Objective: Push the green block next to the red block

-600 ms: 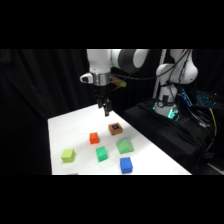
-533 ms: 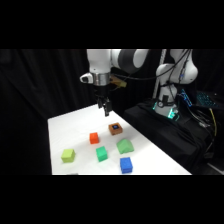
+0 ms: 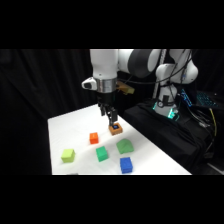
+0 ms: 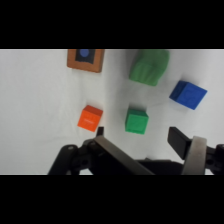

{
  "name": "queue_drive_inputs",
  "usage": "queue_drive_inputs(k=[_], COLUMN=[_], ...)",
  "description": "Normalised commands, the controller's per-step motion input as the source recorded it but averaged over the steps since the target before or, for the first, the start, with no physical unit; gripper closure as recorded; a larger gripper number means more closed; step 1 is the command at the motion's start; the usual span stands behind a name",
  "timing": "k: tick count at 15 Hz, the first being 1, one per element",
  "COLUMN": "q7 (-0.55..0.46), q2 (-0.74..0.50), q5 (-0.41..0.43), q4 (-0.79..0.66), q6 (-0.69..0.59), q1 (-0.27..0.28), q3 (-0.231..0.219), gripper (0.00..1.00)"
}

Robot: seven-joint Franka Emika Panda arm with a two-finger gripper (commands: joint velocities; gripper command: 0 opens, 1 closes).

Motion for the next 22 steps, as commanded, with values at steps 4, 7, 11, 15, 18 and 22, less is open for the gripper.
queue_drive_inputs(k=[4,7,11,15,18,22], q7=[0.35,0.07,-0.02,-0.04,-0.02,-0.04], q2=[0.54,0.61,0.51,0.25,0.16,0.11], q5=[-0.162,-0.107,0.006,0.123,0.126,0.135], q4=[0.57,0.58,0.46,0.24,0.10,-0.01], q6=[0.08,0.20,0.15,0.13,0.17,0.21], q1=[0.208,0.098,0.052,0.046,0.059,0.036], q3=[0.059,-0.066,-0.111,-0.066,-0.066,-0.075], gripper=[0.00,0.00,0.00,0.00,0.00,0.00])
